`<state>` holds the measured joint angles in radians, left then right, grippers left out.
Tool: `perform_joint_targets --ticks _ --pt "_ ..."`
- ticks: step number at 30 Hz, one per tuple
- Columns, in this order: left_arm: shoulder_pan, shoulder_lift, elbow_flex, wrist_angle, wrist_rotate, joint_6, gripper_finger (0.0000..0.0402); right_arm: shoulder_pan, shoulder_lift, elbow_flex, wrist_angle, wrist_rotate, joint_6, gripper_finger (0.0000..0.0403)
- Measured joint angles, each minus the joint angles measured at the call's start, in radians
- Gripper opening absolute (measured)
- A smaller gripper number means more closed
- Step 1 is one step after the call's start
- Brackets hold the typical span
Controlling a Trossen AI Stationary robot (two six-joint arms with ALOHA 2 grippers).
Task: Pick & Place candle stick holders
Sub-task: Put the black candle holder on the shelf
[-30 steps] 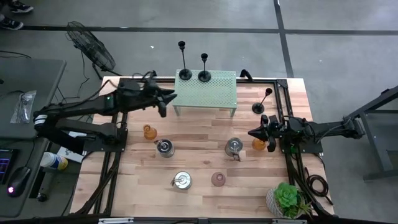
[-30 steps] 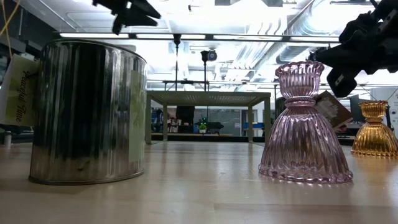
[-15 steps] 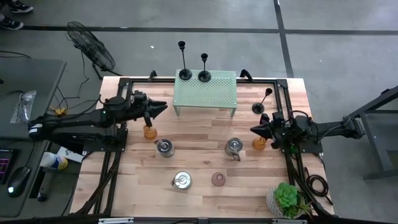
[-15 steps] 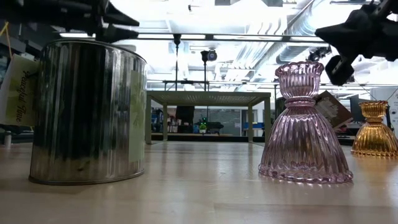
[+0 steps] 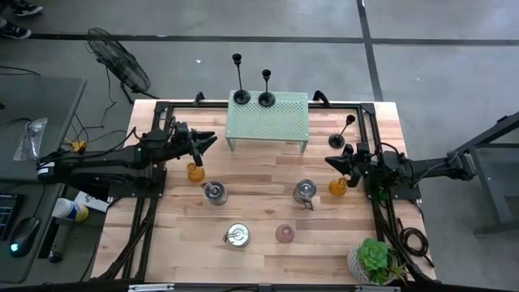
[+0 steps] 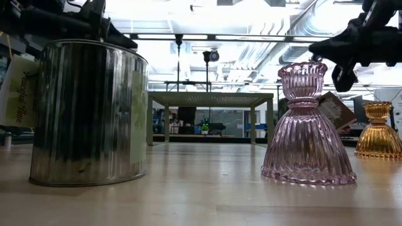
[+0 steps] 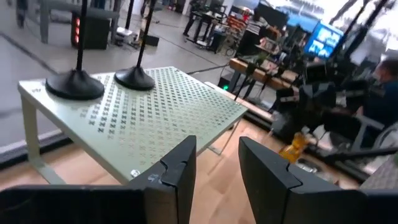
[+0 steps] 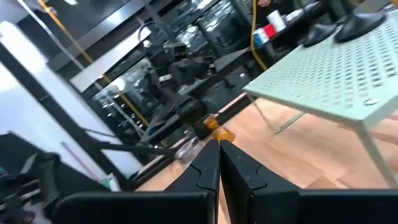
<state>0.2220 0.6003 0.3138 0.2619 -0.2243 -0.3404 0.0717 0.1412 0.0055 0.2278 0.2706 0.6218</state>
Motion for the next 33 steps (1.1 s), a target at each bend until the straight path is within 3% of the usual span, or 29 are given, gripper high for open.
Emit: perform_joint_targets --ticks 8,17,26,33 --pt "0.000 0.000 0.000 -0.002 0.083 0.128 0.0118 0.000 0.062 0.067 -0.186 0.143 -0.039 0.0004" --pt "0.000 0.000 0.000 -0.003 0.139 0.137 0.0118 0.000 0.171 0.134 -0.355 0.381 -0.042 0.0004" --pt "0.000 0.001 0.000 -0.003 0.139 0.134 0.0118 0.000 0.192 0.134 -0.346 0.318 0.030 0.0004" --pt "0.000 0.001 0.000 -0.003 0.139 0.134 0.0118 0.000 0.192 0.135 -0.352 0.296 -0.047 0.0004"
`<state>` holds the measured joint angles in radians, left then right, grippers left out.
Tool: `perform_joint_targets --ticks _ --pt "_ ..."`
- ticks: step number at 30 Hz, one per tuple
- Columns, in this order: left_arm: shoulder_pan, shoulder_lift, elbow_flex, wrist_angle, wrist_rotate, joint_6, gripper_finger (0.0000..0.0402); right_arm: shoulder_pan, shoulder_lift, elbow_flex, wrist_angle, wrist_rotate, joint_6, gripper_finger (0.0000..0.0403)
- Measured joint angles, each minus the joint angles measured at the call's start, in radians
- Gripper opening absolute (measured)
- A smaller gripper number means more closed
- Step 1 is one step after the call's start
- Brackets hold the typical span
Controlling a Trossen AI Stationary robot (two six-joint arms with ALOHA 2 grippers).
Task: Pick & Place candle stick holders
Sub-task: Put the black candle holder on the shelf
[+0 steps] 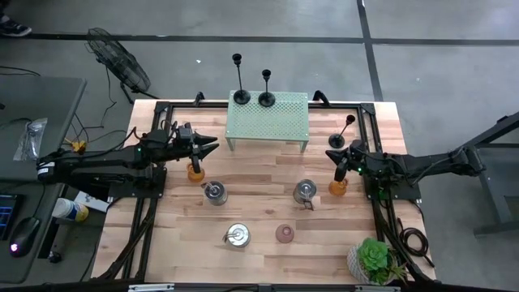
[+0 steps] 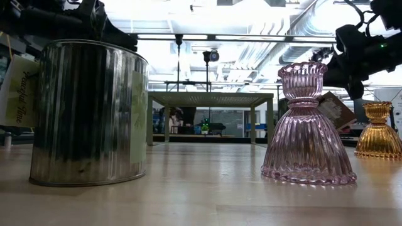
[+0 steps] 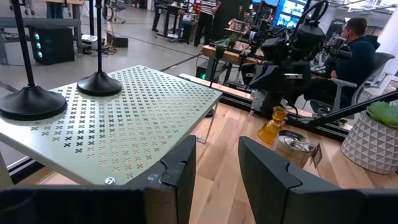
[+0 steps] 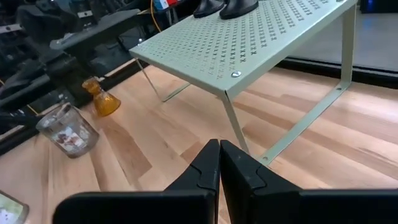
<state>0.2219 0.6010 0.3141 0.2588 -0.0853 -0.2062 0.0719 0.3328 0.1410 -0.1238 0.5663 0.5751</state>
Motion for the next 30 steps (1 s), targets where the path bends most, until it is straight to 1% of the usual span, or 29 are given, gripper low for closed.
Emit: perform_joint_targets --ticks 5,11,15,17,21,25,27,30 --pt "0.000 0.000 0.000 0.000 0.000 0.000 0.0118 0.000 0.000 0.000 0.008 -0.023 0.012 0.0004" --pt "0.000 0.000 0.000 0.000 -0.001 0.000 0.0118 0.000 0.000 0.000 0.009 -0.026 0.030 0.0004" --pt "0.000 0.000 0.001 0.000 -0.001 0.000 0.0118 -0.001 0.000 0.000 0.009 -0.004 0.032 0.0004" --pt "0.000 0.000 0.001 0.000 -0.001 0.000 0.0118 -0.002 0.000 0.000 0.019 0.009 0.058 0.0004" --pt "0.000 0.000 0.001 0.000 -0.001 -0.001 0.0118 -0.002 0.000 0.002 0.045 0.002 0.117 0.0004" --pt "0.000 0.000 0.001 0.000 -0.001 -0.001 0.0118 -0.002 0.000 0.002 0.046 0.000 0.093 0.0004" --pt "0.000 0.000 0.001 0.000 -0.001 -0.001 0.0118 -0.003 0.000 0.002 0.044 0.015 0.067 0.0004" --pt "0.000 0.000 0.001 0.000 -0.001 -0.001 0.0118 -0.002 0.000 0.002 0.041 0.010 0.044 0.0012"
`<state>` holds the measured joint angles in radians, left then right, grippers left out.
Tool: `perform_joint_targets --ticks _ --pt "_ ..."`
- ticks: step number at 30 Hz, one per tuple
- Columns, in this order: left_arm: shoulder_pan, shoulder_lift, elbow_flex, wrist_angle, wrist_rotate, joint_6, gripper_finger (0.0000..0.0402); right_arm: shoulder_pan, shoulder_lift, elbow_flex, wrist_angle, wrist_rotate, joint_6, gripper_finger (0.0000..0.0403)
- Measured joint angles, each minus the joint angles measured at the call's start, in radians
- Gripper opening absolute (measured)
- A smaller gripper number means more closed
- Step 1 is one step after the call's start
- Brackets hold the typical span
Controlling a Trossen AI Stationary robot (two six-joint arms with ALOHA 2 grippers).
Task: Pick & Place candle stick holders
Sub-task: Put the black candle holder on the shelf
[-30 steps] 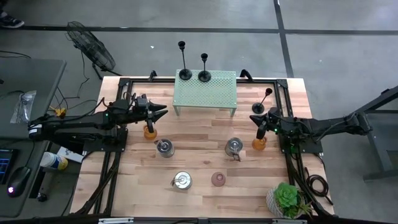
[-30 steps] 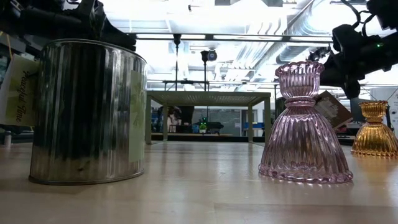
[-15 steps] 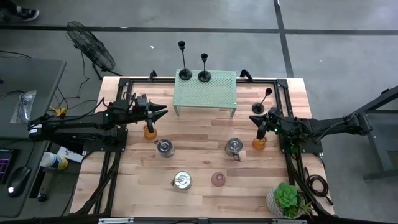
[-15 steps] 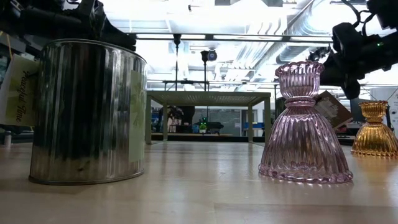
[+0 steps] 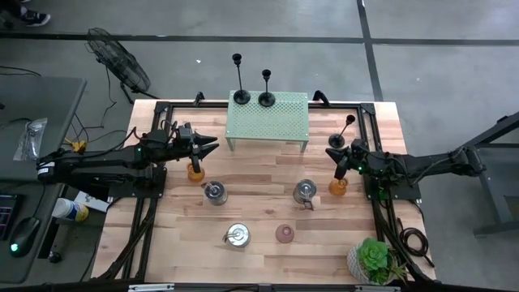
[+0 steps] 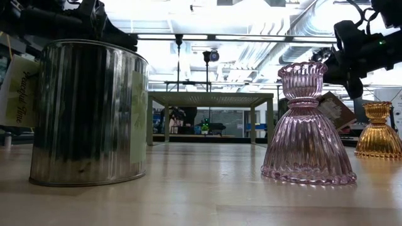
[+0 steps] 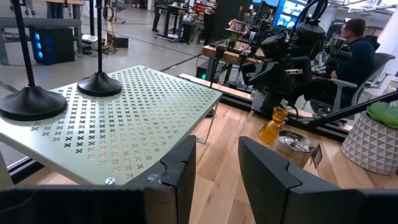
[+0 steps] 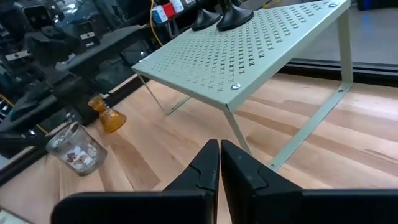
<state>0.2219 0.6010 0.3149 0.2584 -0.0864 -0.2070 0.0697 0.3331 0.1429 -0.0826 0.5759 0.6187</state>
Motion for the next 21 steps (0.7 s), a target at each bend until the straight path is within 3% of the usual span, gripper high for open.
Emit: perform_joint_targets --ticks 5,10,15,21 --pt "0.000 0.000 0.000 0.000 0.000 0.000 0.0118 0.001 0.017 0.000 -0.033 -0.040 0.009 0.0060" --pt "0.000 0.000 0.000 0.000 0.000 0.000 0.0118 0.024 0.047 0.000 -0.082 0.004 0.063 0.0137" --pt "0.000 0.000 0.000 0.000 0.000 0.000 0.0118 0.054 0.090 0.000 -0.067 0.139 0.066 0.0190" --pt "0.000 0.000 0.000 0.000 0.000 0.000 0.0118 0.064 0.140 0.000 -0.080 0.365 0.067 0.0192"
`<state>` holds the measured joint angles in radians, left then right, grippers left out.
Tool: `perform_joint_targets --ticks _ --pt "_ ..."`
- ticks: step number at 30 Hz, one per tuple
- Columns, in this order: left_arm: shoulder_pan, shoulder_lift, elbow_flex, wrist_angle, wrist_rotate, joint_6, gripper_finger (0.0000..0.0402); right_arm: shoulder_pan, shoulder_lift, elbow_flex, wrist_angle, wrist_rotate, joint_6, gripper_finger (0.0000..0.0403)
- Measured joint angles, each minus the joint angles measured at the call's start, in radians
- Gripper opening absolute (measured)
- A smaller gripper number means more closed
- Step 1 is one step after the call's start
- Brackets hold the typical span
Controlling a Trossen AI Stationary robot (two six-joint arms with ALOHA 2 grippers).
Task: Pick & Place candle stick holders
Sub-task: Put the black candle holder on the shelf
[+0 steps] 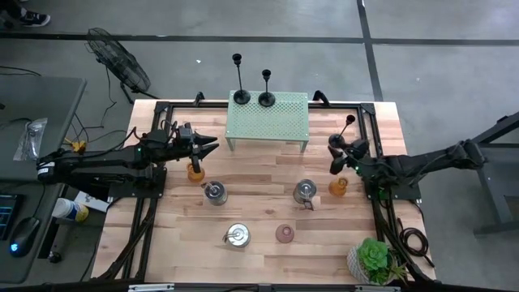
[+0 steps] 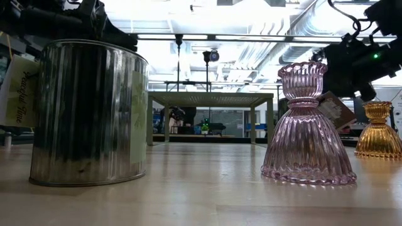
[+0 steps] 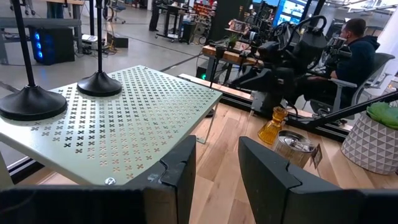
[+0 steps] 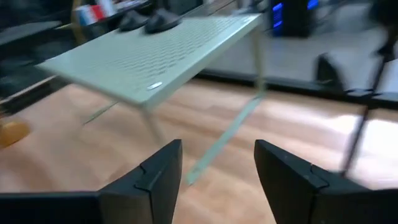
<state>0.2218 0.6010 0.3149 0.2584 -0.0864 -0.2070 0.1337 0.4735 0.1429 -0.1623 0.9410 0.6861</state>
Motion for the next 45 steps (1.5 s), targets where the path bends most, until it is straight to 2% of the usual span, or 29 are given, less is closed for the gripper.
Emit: perform_joint_targets --ticks 6,13,21,27,37,45 --pt "0.000 0.000 0.000 0.000 0.000 0.000 0.0118 -0.027 0.052 0.000 -0.016 0.130 -0.008 0.0188" --pt "0.000 0.000 0.000 0.000 0.000 0.000 0.0118 -0.120 0.103 0.000 -0.016 0.186 -0.008 0.0188" --pt "0.000 0.000 0.000 0.000 0.000 0.000 0.0118 -0.253 0.109 0.000 -0.014 0.175 -0.002 0.0188" --pt "0.000 0.000 0.000 0.000 0.000 0.000 0.0118 -0.332 0.118 0.000 0.028 0.087 -0.001 0.0188" --pt "0.000 0.000 0.000 0.000 0.000 0.000 0.0118 -0.411 0.209 0.000 0.148 0.020 -0.035 0.0188" --pt "0.000 0.000 0.000 0.000 0.000 0.000 0.0118 -0.453 0.248 0.000 0.208 0.022 -0.036 0.0187"
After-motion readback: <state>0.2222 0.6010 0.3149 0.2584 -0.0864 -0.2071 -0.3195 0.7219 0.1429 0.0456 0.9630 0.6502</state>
